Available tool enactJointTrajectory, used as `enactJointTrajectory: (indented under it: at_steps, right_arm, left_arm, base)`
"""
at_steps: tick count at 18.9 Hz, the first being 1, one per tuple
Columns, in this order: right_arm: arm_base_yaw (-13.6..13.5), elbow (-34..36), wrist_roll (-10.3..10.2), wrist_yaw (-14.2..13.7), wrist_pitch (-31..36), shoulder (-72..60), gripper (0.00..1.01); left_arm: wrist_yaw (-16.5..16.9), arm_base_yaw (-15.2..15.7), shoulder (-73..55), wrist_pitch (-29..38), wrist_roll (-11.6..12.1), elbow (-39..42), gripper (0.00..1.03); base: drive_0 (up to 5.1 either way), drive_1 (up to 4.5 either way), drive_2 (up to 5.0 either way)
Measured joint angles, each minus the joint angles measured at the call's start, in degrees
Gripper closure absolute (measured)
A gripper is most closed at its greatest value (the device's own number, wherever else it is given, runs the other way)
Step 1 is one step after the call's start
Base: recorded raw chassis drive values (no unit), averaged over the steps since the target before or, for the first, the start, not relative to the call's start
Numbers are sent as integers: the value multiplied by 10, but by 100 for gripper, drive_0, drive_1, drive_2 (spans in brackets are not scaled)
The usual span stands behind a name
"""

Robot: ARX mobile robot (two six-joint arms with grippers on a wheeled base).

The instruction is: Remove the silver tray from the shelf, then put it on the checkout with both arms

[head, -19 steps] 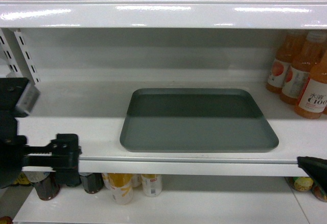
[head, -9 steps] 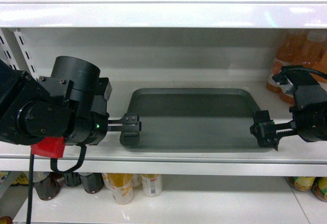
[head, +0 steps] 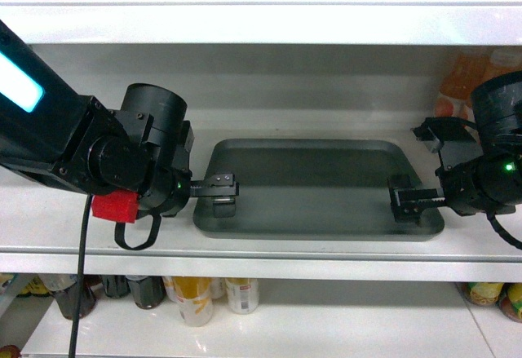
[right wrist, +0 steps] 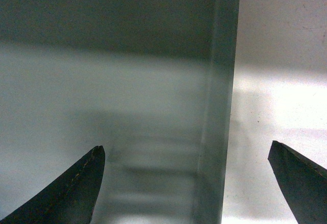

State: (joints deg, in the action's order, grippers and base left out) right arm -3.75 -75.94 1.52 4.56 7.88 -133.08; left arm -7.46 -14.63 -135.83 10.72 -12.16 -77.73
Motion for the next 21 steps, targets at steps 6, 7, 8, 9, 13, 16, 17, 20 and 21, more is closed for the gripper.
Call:
enactJointTrajectory:
  at_steps: [6, 7, 8, 9, 13, 16, 17, 20, 21]
  right_arm:
    - [0, -50, -10, -3, -28, -35, 45]
    - [0, -50, -12, -7, -26, -36, 54]
    - [0, -50, -13, -11, -26, -36, 63]
    - [1, -50, -13, -12, -26, -36, 70]
    - [4, -42, -30, -16, -19, -36, 98]
    - [4, -25, -45, -14, 2, -30, 98]
    - [5, -18, -49, -14, 8, -27, 98]
    - [5, 37, -58, -9, 65, -7, 98]
    - [8, 57, -60, -7, 76, 6, 98]
  left_arm:
    - [-1, -2, -14, -24, -10, -22, 17]
    - [2, -2, -16, -38, -11, -30, 26]
    - [5, -4, -17, -35, -15, -29, 34]
    - [6, -5, -18, -35, -23, -28, 41]
    - [23, -8, -19, -35, -55, -23, 75]
    - [26, -5, -9, -19, -75, -1, 96]
    - [31, -3, -3, -18, -76, 7, 100]
    - [15, -2, 28, 10, -79, 55, 100]
    - [2, -5, 47, 26, -78, 85, 100]
  base:
    - [0, 0, 0]
    - [0, 0, 0]
    - [0, 0, 0]
    - [0, 0, 0]
    - [0, 0, 0]
    - [0, 0, 0]
    - [0, 0, 0]
    - [0, 0, 0]
    - [0, 0, 0]
